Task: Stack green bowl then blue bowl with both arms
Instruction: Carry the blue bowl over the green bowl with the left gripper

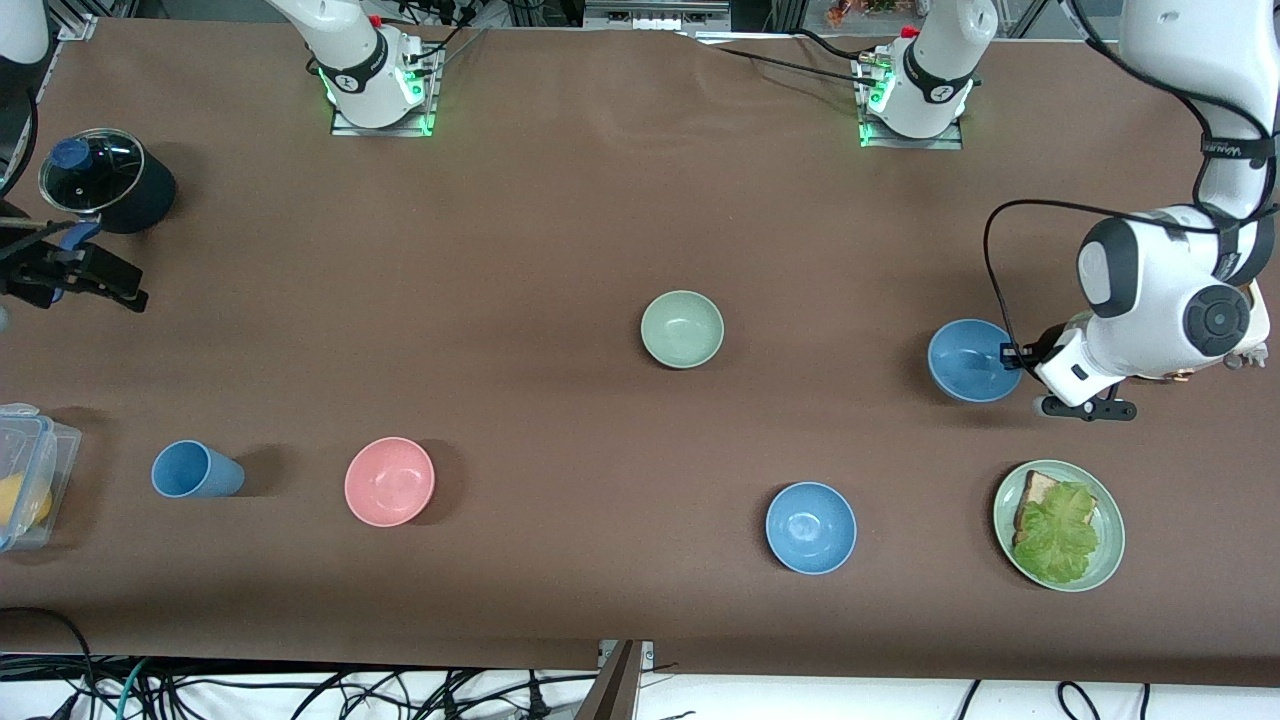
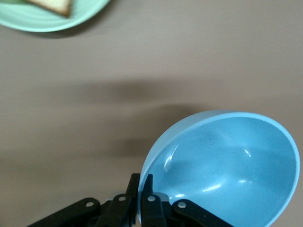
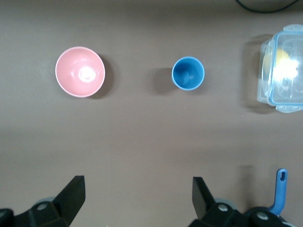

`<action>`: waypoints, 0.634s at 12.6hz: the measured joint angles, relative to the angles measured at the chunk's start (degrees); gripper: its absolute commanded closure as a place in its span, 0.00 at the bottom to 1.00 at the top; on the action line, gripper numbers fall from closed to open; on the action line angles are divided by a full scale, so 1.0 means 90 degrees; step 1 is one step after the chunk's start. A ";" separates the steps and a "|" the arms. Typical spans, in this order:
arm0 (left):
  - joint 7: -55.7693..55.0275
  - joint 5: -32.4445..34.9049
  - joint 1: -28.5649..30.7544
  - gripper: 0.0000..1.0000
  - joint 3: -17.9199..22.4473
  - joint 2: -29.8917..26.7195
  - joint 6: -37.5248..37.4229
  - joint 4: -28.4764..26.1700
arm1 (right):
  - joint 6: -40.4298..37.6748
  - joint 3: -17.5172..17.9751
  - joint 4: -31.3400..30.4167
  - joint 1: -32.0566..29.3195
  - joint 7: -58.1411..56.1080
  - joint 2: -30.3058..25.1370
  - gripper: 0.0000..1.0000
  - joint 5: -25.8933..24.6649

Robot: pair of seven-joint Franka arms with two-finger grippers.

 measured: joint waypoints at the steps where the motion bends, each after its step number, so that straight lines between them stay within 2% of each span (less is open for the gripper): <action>1: -0.0001 -0.0227 -0.0037 1.00 -0.0135 -0.0098 -0.0184 0.0094 | -0.0051 0.0000 -0.0080 -0.0013 -0.0023 -0.0075 0.00 -0.0001; 5: -0.0443 -0.1103 -0.0348 1.00 -0.0877 -0.0015 -0.0111 0.0122 | -0.0162 -0.0002 -0.0157 -0.0046 -0.0400 -0.0113 0.00 -0.0011; 8: -0.0936 -0.2123 -0.0724 1.00 -0.1335 0.0265 0.0252 0.0115 | -0.0183 -0.0014 -0.0158 -0.0065 -0.0463 -0.0112 0.00 -0.0012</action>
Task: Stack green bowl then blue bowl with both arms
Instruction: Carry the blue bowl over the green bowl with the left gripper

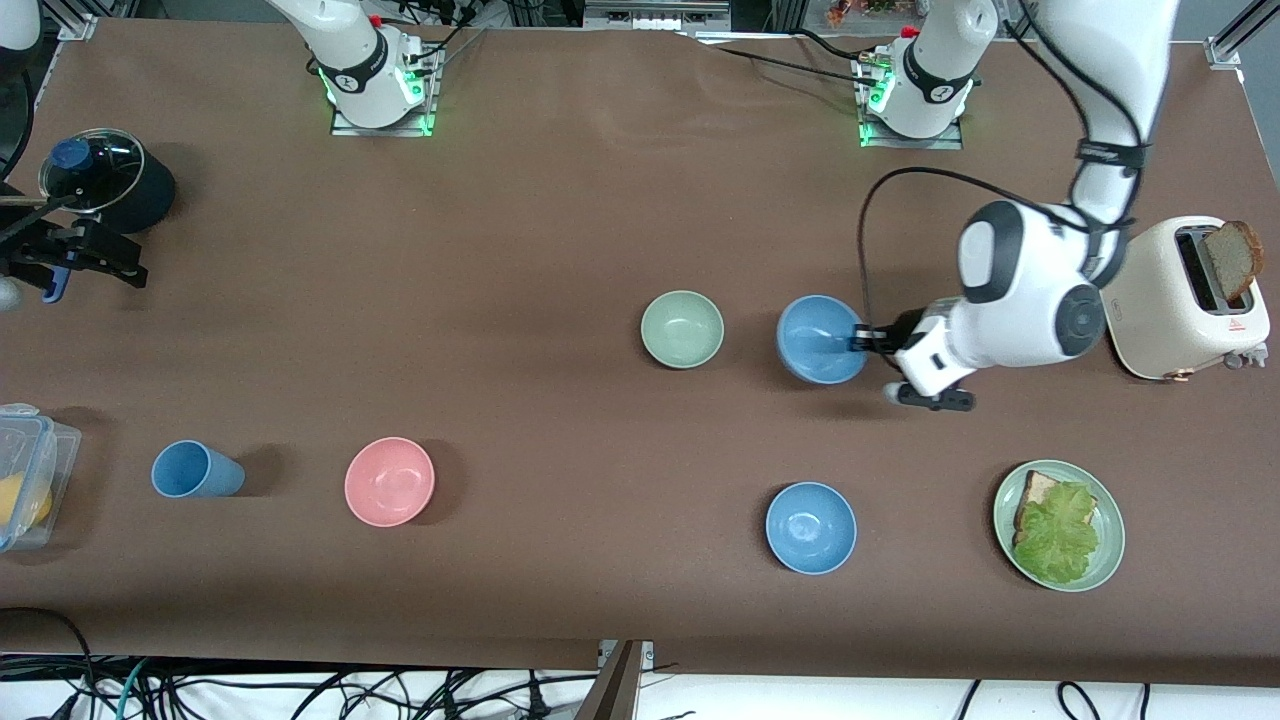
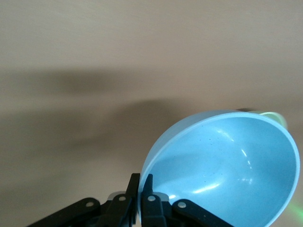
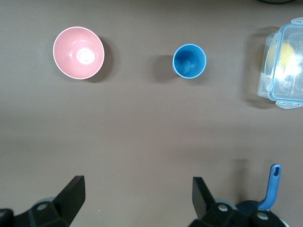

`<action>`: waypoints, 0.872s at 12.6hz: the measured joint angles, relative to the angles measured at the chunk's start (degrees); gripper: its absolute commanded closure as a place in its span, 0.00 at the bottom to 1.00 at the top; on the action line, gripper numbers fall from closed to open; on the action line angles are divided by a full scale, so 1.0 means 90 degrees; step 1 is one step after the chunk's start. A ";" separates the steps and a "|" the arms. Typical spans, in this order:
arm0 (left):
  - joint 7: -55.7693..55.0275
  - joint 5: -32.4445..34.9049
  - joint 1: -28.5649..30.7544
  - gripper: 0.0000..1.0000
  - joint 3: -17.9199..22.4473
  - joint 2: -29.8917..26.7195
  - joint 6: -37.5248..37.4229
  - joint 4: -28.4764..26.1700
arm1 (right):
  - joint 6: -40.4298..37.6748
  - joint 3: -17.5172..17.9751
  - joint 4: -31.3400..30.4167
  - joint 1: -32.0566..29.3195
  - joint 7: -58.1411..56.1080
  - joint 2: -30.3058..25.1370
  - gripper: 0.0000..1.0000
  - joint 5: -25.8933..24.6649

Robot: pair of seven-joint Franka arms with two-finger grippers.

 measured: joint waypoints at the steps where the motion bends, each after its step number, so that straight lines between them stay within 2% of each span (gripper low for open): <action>1: -0.0105 -0.0116 -0.0094 1.00 -0.0152 0.0081 0.0337 0.0000 | -0.0005 0.0000 0.0000 -0.0001 -0.0004 0.0000 0.00 0.0000; 3: -0.0366 -0.0152 -0.0347 1.00 -0.0399 0.0241 0.0991 0.0000 | -0.0023 0.0003 -0.0001 0.0000 -0.0006 0.0001 0.00 0.0000; 5: -0.0603 -0.0152 -0.0689 1.00 -0.0456 0.0349 0.1390 0.0002 | -0.0057 0.0008 -0.0002 0.0000 -0.0006 0.0001 0.00 0.0000; 11: -0.1182 0.0017 -0.1011 1.00 -0.0641 0.0326 0.1461 0.0046 | -0.0063 0.0024 -0.0002 0.0001 -0.0024 0.0001 0.00 -0.0001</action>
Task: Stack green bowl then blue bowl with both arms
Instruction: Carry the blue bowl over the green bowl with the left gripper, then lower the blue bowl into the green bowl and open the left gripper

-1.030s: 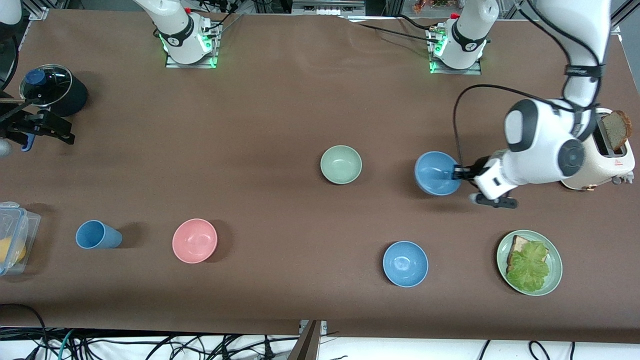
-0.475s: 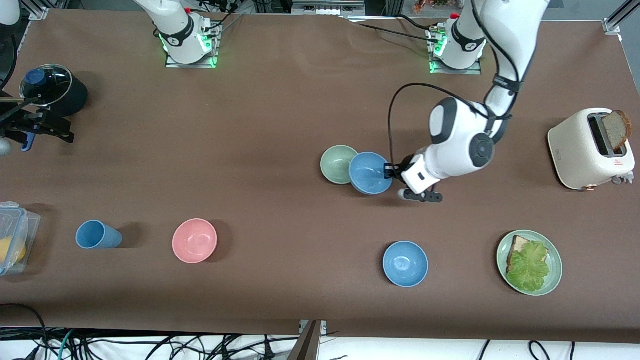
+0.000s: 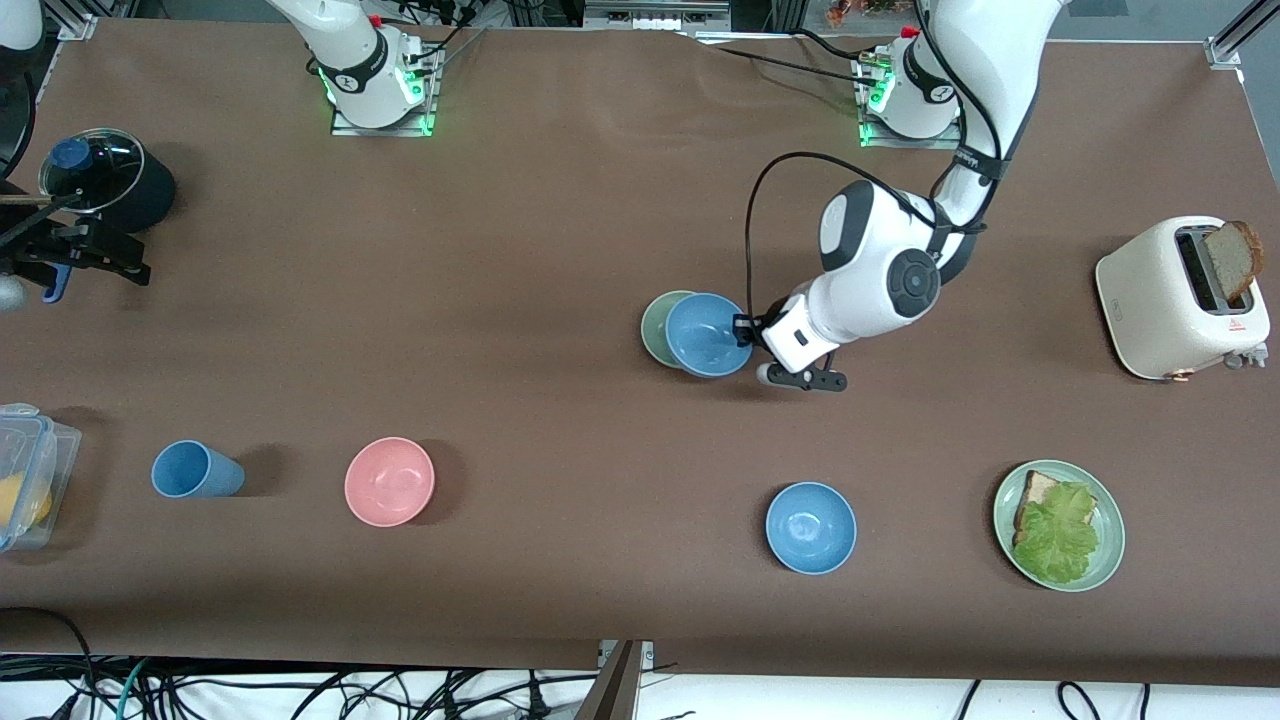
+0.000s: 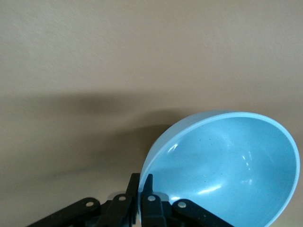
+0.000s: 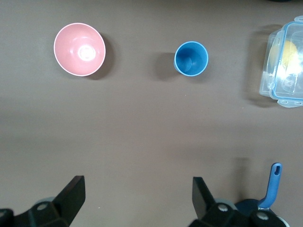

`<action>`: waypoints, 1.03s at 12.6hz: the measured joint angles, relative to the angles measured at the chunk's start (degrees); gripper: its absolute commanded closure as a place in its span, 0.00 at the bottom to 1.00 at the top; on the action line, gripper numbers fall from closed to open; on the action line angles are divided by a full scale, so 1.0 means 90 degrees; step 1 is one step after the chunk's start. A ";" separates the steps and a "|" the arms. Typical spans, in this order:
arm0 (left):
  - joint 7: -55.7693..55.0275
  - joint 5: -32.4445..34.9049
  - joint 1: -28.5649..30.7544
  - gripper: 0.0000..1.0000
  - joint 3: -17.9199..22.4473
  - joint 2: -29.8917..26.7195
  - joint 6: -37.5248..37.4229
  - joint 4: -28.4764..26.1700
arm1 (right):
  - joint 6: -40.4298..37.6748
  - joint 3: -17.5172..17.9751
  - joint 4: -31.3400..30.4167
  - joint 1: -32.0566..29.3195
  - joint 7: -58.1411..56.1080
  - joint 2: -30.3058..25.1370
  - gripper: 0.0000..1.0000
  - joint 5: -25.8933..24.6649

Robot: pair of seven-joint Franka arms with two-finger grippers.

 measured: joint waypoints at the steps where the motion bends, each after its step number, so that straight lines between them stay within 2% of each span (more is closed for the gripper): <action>1: -0.0241 0.0141 -0.0065 1.00 -0.0076 -0.0028 -0.0005 0.0000 | -0.0001 0.0000 0.0000 0.0000 -0.0001 0.0000 0.00 0.0000; 8: -0.0944 0.0597 -0.0184 1.00 -0.0203 0.0057 -0.0018 -0.0087 | -0.0002 0.0000 0.0000 0.0000 -0.0006 0.0000 0.00 -0.0001; 13: -0.1130 0.0611 -0.0252 1.00 -0.0222 0.0277 -0.0017 -0.0089 | -0.0002 0.0000 0.0000 0.0000 -0.0010 0.0000 0.00 -0.0001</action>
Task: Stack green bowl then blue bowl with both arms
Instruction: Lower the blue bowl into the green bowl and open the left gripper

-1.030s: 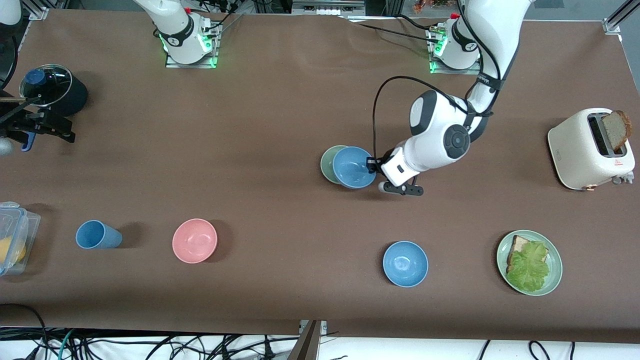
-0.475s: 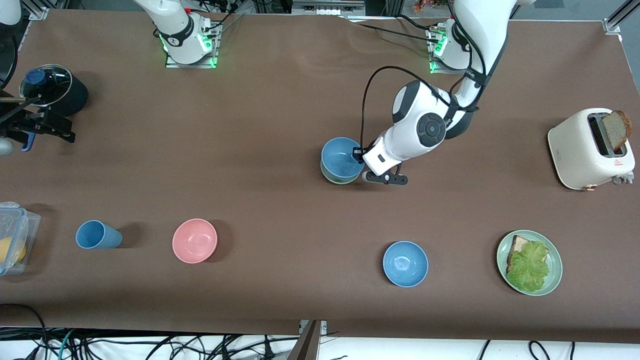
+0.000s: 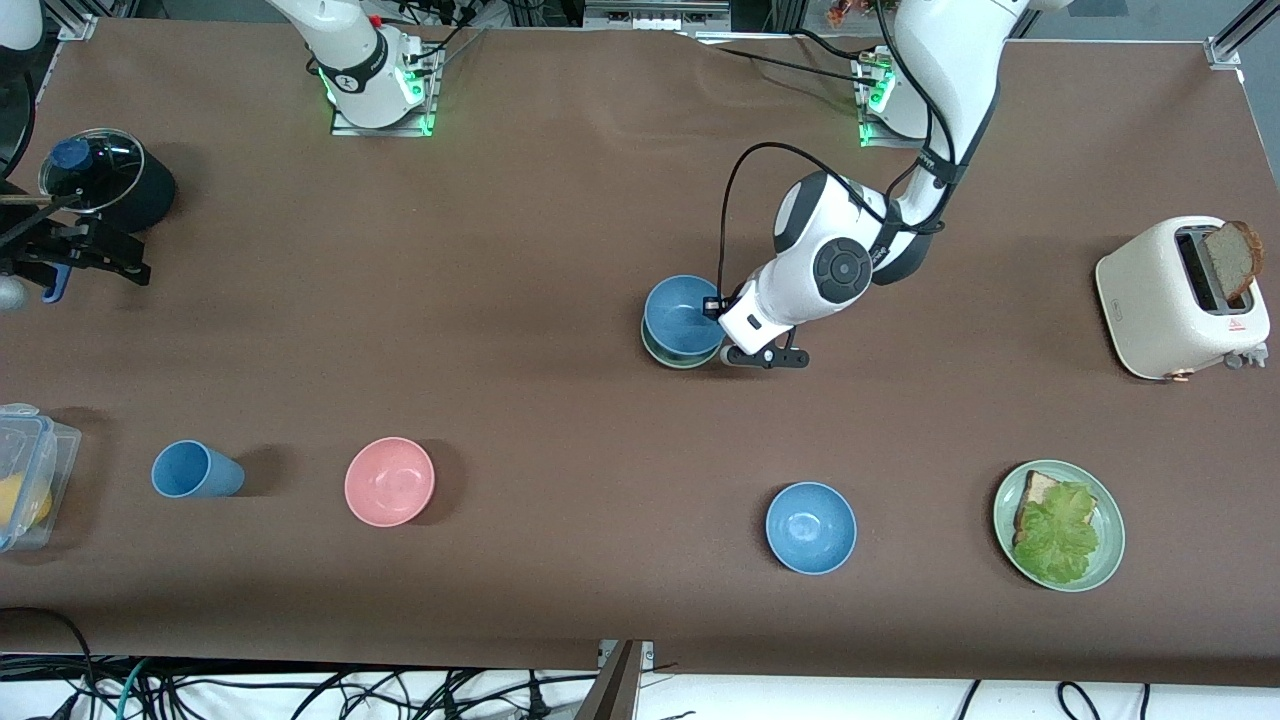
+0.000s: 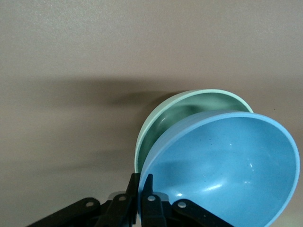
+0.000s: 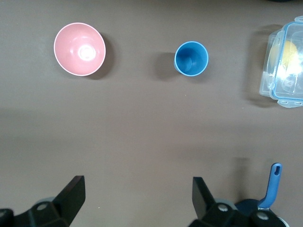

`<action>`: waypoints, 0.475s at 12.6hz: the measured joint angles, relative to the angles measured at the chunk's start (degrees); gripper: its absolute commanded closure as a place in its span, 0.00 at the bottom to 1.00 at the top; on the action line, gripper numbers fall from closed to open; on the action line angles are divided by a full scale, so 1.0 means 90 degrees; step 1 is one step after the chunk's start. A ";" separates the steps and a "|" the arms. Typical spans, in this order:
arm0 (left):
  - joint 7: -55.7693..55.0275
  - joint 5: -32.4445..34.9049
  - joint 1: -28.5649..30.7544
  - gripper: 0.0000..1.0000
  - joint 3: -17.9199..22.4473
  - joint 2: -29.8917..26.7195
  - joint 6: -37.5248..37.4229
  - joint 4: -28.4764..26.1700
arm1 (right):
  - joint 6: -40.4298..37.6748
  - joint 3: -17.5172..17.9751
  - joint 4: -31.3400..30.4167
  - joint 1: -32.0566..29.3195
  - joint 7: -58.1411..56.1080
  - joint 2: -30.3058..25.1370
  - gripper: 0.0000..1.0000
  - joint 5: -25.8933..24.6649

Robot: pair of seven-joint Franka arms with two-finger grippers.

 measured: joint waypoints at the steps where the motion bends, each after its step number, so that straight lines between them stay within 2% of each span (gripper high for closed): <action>1: -0.0004 0.0002 0.0000 1.00 0.0000 0.0000 0.0000 0.0001 | 0.0000 0.0000 0.0000 0.0000 0.0000 0.0000 0.00 0.0000; 4: -0.0137 0.0002 -0.0002 1.00 -0.0001 0.0006 0.0006 0.0004 | 0.0000 0.0000 0.0000 0.0000 -0.0001 0.0000 0.00 0.0000; 5: -0.0190 0.0002 -0.0005 0.95 -0.0003 0.0006 0.0007 0.0009 | 0.0000 0.0000 0.0000 0.0000 -0.0001 0.0000 0.00 0.0000; 6: -0.0227 0.0002 -0.0010 0.85 -0.0004 0.0006 0.0010 0.0013 | 0.0000 0.0000 0.0000 0.0000 -0.0001 0.0000 0.00 0.0000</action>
